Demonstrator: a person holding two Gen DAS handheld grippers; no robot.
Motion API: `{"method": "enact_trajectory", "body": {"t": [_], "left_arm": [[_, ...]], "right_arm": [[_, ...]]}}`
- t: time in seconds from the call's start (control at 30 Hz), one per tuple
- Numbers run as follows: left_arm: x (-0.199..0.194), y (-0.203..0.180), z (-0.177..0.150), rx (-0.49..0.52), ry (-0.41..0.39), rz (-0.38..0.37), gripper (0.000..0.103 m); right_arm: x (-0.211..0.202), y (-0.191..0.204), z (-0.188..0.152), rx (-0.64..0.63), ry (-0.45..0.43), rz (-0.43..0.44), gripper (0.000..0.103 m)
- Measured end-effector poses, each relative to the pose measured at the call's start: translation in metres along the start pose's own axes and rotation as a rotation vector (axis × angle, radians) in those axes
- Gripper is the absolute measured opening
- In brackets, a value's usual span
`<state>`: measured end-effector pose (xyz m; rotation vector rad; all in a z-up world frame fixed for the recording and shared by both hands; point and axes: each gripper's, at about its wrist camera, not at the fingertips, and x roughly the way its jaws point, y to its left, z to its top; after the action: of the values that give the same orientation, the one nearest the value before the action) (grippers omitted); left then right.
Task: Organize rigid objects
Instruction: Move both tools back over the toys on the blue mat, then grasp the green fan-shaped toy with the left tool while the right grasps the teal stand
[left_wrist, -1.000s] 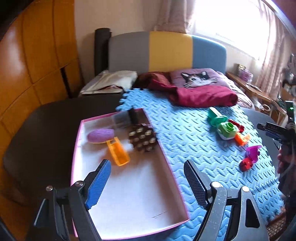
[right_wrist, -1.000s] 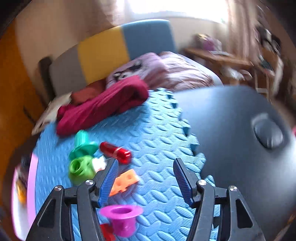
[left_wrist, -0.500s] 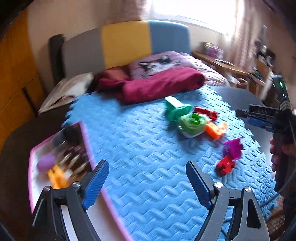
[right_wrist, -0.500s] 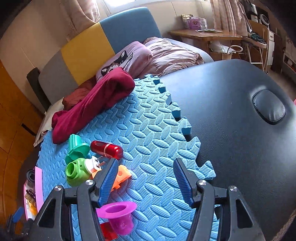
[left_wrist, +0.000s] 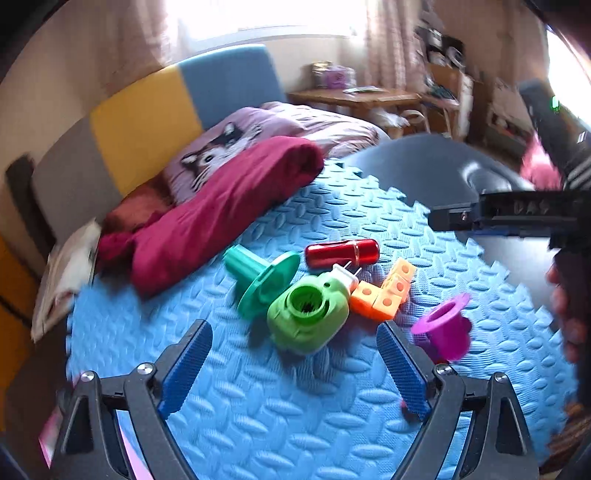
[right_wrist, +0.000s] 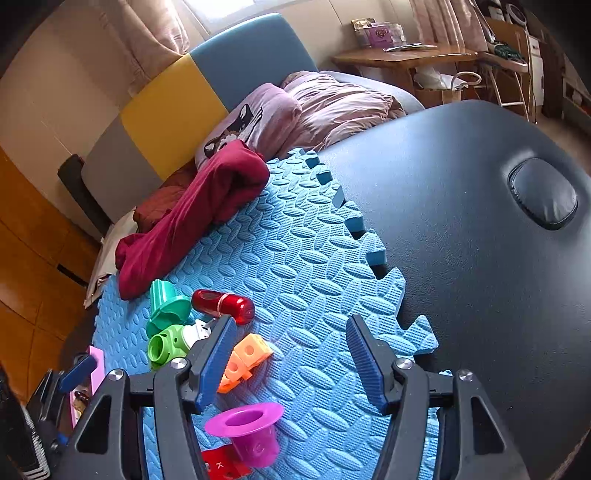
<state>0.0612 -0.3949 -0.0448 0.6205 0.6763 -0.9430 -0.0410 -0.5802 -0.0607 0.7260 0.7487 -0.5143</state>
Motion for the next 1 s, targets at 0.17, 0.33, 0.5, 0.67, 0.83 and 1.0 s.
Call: {"method": "enact_trajectory", "body": {"t": [0.17, 0.33, 0.5, 0.67, 0.83, 1.0], "left_arm": [[0.024, -0.009, 0.008, 0.123, 0.021, -0.018, 0.091], [0.043, -0.012, 0.012, 0.192, 0.050, -0.043, 0.091], [0.058, -0.015, 0.014, 0.225, 0.070, -0.069, 0.089], [0.060, -0.013, 0.016, 0.215, 0.034, -0.035, 0.072], [0.052, -0.014, 0.017, 0.201, 0.030, -0.054, 0.048], [0.040, -0.012, 0.007, 0.147, 0.034, -0.099, 0.047]], "right_arm": [[0.000, 0.000, 0.000, 0.006, 0.009, 0.020, 0.063], [0.001, -0.001, 0.001, 0.019, 0.016, 0.031, 0.063], [0.002, -0.003, 0.002, 0.033, 0.019, 0.036, 0.063], [0.003, -0.004, 0.002, 0.040, 0.025, 0.030, 0.063], [0.005, -0.004, 0.001, 0.034, 0.028, 0.013, 0.063], [0.006, -0.008, 0.001, 0.049, 0.030, -0.001, 0.063]]}}
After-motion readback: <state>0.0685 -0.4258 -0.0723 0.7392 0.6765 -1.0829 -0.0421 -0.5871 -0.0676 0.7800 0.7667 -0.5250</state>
